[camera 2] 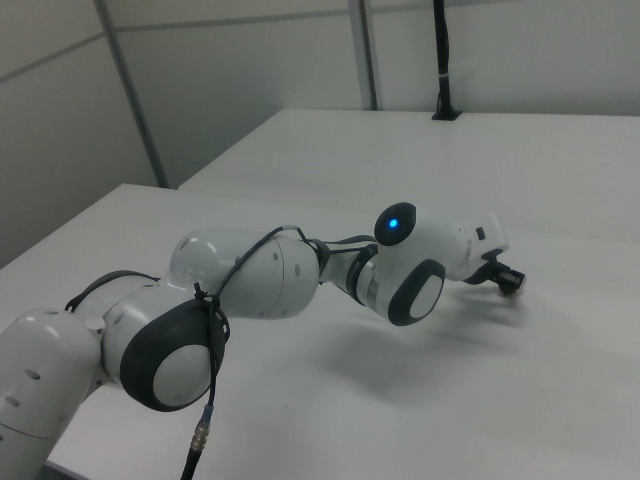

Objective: Strawberries on a ceramic plate
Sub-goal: 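Close the gripper around the red strawberry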

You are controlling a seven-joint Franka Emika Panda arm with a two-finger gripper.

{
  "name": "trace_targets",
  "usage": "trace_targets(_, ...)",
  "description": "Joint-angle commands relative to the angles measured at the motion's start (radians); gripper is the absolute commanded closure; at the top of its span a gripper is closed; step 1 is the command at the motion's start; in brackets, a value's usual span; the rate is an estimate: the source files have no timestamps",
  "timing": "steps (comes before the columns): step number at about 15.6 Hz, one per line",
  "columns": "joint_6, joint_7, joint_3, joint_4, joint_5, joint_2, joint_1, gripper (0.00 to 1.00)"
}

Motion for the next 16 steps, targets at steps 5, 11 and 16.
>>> trace_targets(5, 0.019, -0.030, 0.001, -0.045, 0.001, -0.029, 0.002, 1.00)
trace_targets(11, 0.007, -0.027, 0.005, -0.105, 0.002, -0.116, 0.011, 1.00)
trace_targets(16, -0.038, -0.027, 0.008, -0.120, 0.013, -0.202, 0.038, 1.00)
